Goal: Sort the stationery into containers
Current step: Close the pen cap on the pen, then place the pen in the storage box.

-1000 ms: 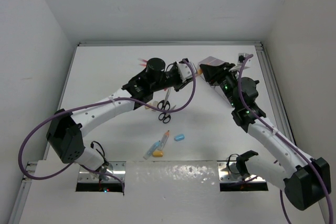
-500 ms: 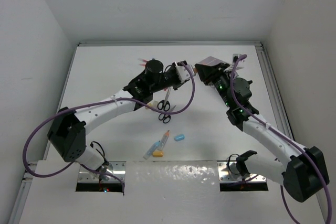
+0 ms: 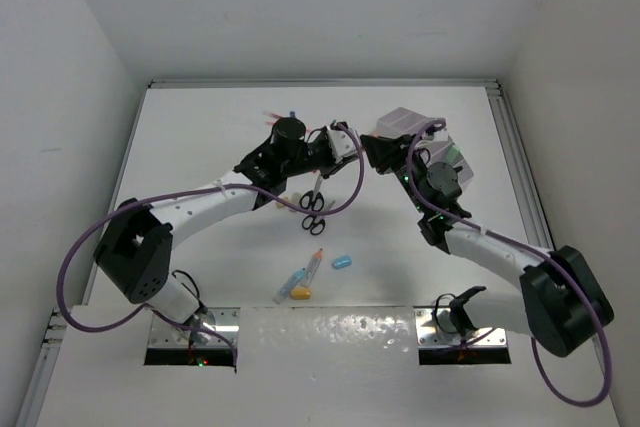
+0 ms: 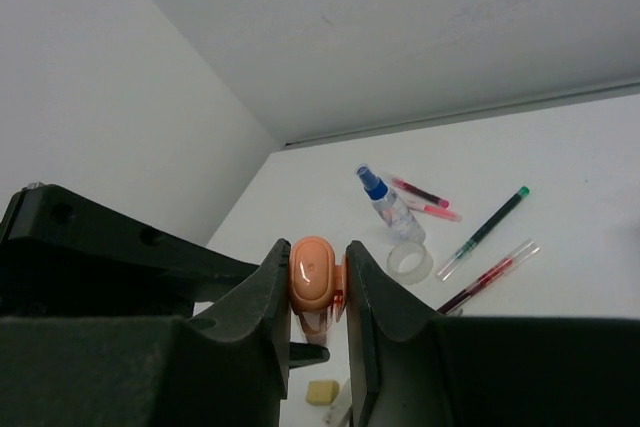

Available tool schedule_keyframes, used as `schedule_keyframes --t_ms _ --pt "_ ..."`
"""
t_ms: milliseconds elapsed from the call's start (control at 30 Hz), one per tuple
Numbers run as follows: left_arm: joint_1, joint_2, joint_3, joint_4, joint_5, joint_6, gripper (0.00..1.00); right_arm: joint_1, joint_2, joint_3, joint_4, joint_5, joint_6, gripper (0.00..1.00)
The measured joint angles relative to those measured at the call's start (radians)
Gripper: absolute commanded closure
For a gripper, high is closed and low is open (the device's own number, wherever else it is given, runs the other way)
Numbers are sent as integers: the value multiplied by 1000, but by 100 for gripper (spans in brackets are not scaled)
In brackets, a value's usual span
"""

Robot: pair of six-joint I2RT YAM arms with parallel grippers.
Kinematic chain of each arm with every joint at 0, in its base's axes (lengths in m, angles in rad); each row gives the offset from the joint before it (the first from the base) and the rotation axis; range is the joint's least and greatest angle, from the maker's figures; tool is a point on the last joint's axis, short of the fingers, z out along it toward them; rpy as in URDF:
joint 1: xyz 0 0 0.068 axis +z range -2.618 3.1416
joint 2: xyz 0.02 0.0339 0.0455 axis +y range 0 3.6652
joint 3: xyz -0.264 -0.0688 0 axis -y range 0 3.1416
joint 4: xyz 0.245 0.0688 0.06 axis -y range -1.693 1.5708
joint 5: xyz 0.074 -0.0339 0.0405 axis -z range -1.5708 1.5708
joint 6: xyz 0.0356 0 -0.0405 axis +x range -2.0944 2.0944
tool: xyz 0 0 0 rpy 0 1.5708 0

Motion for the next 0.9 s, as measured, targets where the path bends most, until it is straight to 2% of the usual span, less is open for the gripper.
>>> schedule_keyframes --t_ms 167,533,900 --pt "9 27 -31 0 -43 -35 100 -2 113 -11 98 -18 11 100" --pt "14 31 -47 6 -56 -46 100 6 166 -31 162 -15 0 100" --pt "28 30 -82 24 -44 -53 100 33 161 -2 69 -10 -73 100"
